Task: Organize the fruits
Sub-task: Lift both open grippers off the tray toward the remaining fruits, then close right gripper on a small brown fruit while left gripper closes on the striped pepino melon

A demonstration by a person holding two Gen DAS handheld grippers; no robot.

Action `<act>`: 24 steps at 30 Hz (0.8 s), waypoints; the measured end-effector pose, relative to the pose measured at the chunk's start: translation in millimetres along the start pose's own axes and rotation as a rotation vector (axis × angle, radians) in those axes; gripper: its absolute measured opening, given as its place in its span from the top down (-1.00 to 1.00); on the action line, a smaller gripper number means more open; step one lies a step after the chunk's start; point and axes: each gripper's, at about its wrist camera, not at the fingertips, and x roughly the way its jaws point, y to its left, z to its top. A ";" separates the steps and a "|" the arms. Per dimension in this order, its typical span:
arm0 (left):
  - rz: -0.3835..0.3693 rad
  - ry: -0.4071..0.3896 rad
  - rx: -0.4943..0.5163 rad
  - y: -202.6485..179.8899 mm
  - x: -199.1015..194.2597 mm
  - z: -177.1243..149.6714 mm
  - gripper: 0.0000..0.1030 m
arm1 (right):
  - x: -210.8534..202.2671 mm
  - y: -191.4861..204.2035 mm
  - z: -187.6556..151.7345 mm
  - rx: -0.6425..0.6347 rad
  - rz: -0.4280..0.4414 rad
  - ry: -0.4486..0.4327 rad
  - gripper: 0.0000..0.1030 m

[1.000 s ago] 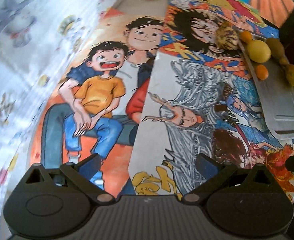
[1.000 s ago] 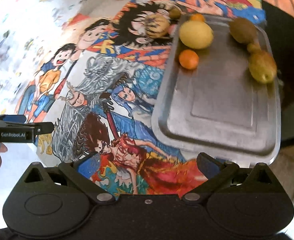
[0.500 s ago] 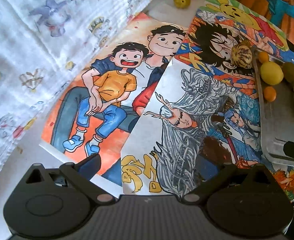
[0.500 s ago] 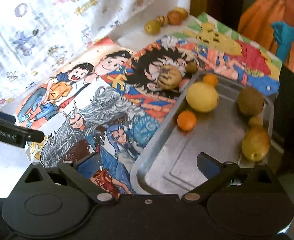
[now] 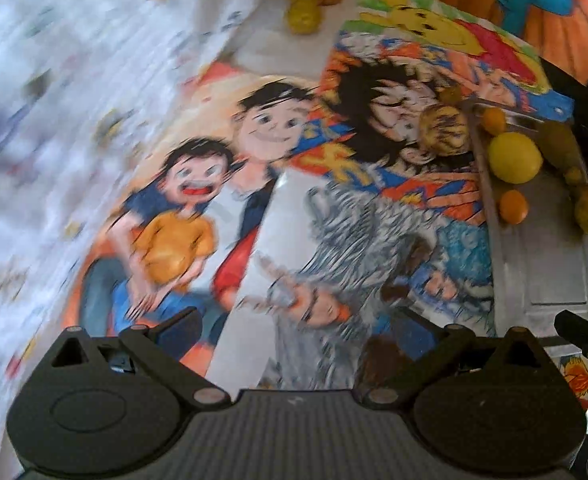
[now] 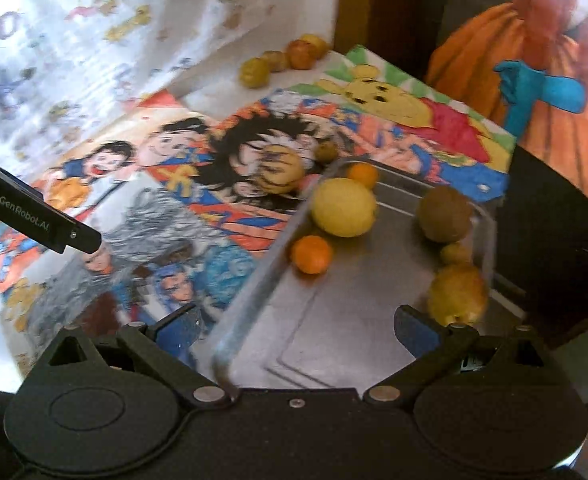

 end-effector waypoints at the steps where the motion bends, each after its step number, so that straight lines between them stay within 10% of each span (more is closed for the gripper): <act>1: -0.015 0.000 0.017 -1.9 4.8 4.5 -0.99 | 0.9 -1.8 0.7 0.012 -0.017 0.002 -0.99; 24: -0.136 -0.142 0.312 -9.7 59.9 81.7 -0.99 | 57.2 -26.3 84.2 0.078 -0.212 -0.067 -0.98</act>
